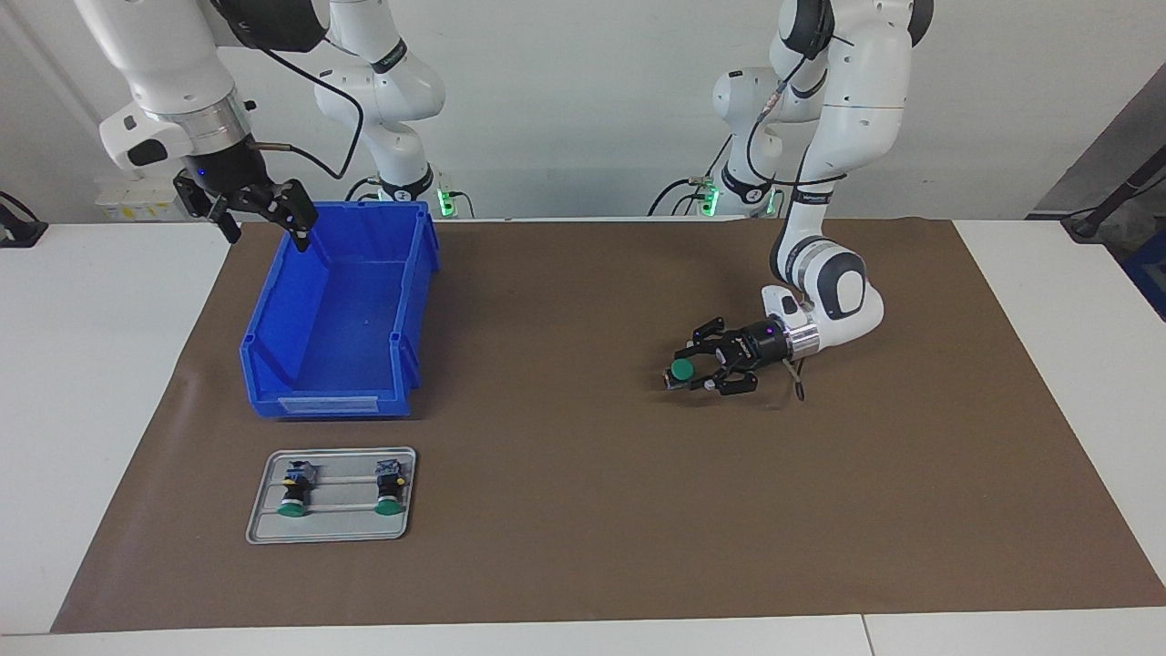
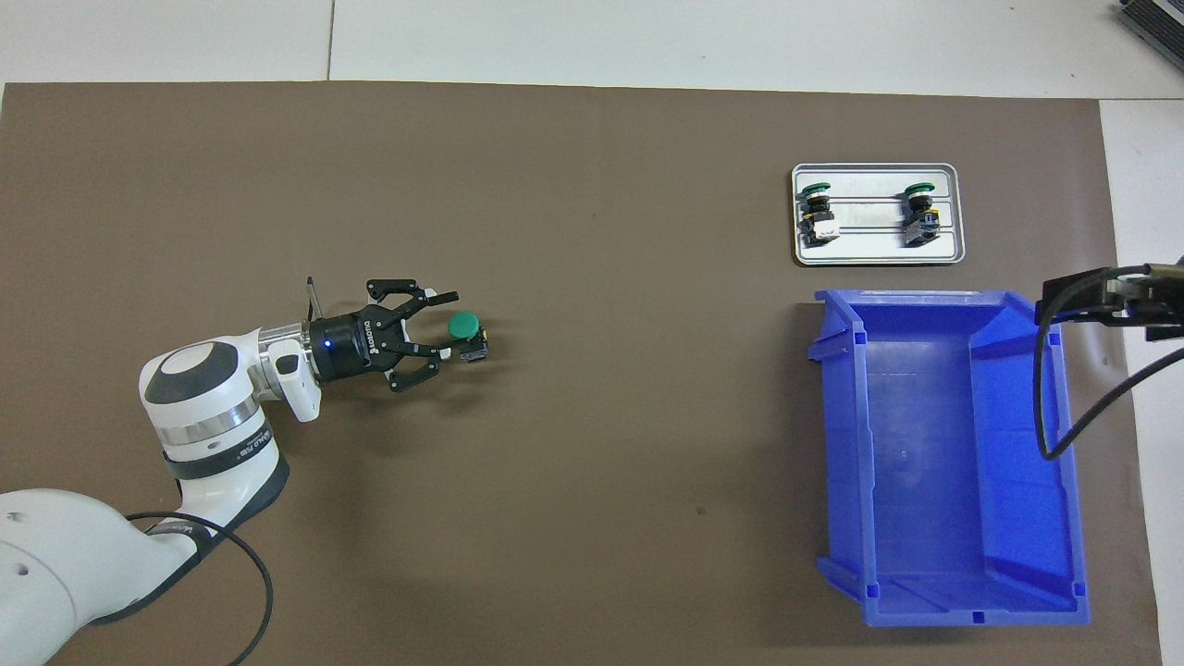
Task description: Place and press button with both arms
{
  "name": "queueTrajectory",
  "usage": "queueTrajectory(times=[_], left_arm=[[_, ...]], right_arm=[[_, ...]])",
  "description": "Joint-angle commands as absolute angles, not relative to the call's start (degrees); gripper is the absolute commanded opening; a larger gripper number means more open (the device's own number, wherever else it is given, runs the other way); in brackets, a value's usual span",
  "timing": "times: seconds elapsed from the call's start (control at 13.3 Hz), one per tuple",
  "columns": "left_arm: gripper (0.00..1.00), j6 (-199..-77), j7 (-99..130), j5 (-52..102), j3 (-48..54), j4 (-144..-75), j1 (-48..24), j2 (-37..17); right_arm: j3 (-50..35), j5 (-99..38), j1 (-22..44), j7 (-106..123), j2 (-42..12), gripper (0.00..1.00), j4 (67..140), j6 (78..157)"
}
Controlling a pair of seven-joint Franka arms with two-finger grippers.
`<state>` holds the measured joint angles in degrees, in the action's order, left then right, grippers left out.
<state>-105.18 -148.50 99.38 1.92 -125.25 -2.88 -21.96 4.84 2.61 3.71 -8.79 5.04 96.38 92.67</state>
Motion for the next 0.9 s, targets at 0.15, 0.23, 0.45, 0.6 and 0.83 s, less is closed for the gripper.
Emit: queueTrajectory(times=[0.15, 0.23, 0.45, 0.6, 0.83], left_arm=[[0.60, -102.8, -137.8, 92.3, 1.9, -120.3, -0.6, -22.1], [0.60, -102.8, -135.7, 91.2, 1.9, -119.5, -0.5, -22.0], [0.60, -102.8, -125.8, 87.6, 1.8, -116.4, -0.5, -20.4], [0.60, -102.8, -117.6, 83.7, 1.6, -113.7, -0.4, -19.0], [0.60, -102.7, -106.4, 77.6, 1.6, -109.5, 0.2, -17.7]], right_arm=[[5.1, 2.5, 3.8, -7.6, 5.7, 1.00, 97.2, 92.4], [5.2, 2.5, 3.8, -7.6, 5.7, 1.00, 97.2, 92.4], [5.1, 2.5, 3.7, -7.6, 5.7, 1.00, 97.2, 92.4], [5.2, 2.5, 3.7, -7.6, 5.7, 1.00, 97.2, 92.4], [5.2, 2.5, 3.7, -7.6, 5.7, 1.00, 97.2, 92.4]])
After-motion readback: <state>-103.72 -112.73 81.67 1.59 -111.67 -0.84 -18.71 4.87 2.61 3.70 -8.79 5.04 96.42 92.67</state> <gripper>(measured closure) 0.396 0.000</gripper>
